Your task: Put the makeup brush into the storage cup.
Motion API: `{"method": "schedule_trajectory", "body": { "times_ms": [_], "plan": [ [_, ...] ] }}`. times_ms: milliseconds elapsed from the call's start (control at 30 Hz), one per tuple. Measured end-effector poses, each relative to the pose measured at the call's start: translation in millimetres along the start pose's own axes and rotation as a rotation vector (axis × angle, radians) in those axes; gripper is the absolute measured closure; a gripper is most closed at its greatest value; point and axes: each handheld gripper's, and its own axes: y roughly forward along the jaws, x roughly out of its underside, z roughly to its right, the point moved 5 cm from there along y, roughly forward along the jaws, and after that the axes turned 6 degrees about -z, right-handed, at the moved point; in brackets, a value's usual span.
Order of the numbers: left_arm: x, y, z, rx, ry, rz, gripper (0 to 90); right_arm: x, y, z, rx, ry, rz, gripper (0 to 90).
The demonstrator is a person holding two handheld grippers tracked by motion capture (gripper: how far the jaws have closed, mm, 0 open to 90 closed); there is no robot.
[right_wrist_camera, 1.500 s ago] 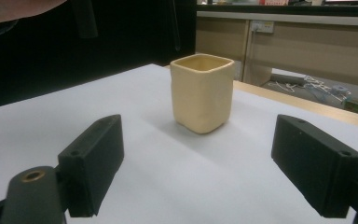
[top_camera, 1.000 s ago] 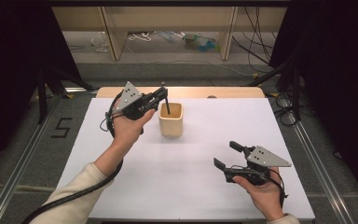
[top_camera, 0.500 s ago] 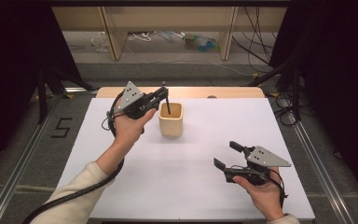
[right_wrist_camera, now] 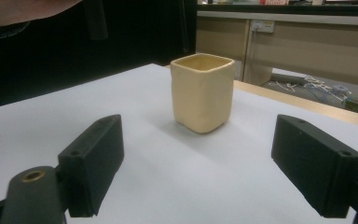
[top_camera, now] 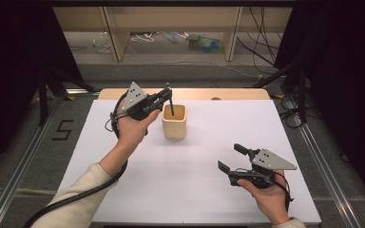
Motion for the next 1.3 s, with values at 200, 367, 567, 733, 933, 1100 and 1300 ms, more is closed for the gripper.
{"method": "schedule_trajectory", "body": {
  "times_ms": [200,367,567,733,933,1100,1300],
  "plan": [
    [0.3,2.5,-0.5,0.001,-0.001,0.002,83.6,0.1,0.0,0.2,-0.001,0.0,-0.002,18.1],
    [1.7,5.0,-1.8,-0.002,-0.007,-0.004,83.6,0.2,0.1,0.2,-0.001,-0.001,-0.002,18.2],
    [3.1,7.3,-4.0,-0.007,-0.004,-0.005,83.6,0.3,0.2,0.3,-0.004,0.001,-0.002,18.2],
    [4.2,9.4,-4.6,-0.01,-0.01,-0.006,83.6,0.3,0.2,0.2,-0.004,-0.001,-0.002,18.2],
    [5.6,11.4,-6.3,-0.013,-0.015,-0.011,83.6,0.3,0.9,0.2,-0.012,0.002,0.004,18.2],
    [7.2,13.0,-8.6,-0.018,-0.017,-0.015,83.6,0.5,0.9,0.0,-0.013,0.004,0.002,18.2],
    [9.2,14.7,-9.9,-0.022,-0.023,-0.017,83.6,0.4,1.0,0.2,-0.012,0.003,0.003,18.2]
  ]
}}
